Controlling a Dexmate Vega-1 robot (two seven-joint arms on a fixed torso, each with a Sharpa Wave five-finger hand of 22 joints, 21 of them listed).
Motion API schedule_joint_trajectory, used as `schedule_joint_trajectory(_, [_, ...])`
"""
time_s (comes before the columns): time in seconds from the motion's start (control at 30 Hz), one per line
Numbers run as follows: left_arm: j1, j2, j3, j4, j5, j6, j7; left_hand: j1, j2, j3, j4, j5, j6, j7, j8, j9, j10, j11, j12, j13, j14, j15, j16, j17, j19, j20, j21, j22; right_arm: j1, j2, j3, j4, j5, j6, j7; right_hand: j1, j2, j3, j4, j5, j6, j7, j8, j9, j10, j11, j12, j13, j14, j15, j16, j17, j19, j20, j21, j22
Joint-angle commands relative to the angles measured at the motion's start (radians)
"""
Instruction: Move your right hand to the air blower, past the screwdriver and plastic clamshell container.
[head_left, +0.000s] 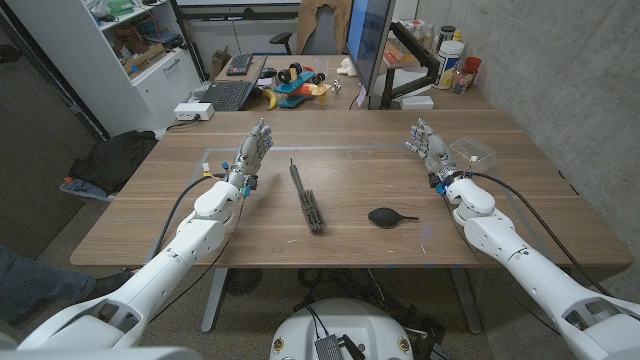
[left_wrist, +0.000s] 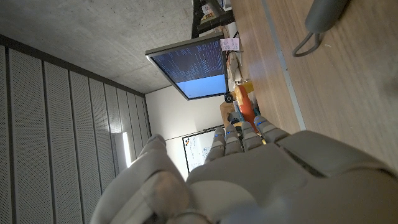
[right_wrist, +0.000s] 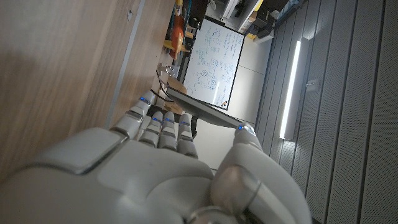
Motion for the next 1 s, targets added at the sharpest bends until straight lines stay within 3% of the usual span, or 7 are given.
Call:
schedule_joint_trajectory(0.03, [0.009,-0.002,-0.004,0.002,-0.005,-0.009,-0.002,0.010,0.001,0.006,-0.001,0.006,0.000,0.008,0.007,0.005,-0.003,0.006,0.005,0.002,0.001,0.008,0.007,0.004,0.001,0.010,0.006,0.002,0.004,-0.003,-0.004,-0.005,-0.004,-0.010,-0.002,0.009,0.001,0.005,0.000,0.007,0.008,-0.001,0.004,0.005,0.004,0.005,0.004,0.006,0.001,0.009,0.006,0.005,0.007,-0.001,0.005,0.004])
schedule_joint_trajectory(1.0, [0.006,0.009,-0.004,-0.010,-0.002,0.006,0.001,0.009,0.003,0.006,-0.004,0.006,0.002,0.009,0.007,0.005,-0.003,0.007,0.005,0.002,0.001,0.008,0.007,0.004,0.001,0.002,0.006,0.002,0.001,0.006,-0.011,-0.005,-0.026,0.028,-0.002,0.011,0.002,0.003,-0.001,0.007,0.011,-0.003,0.005,0.005,0.010,0.004,0.005,0.006,0.004,0.007,0.008,0.005,0.010,0.000,0.006,0.005])
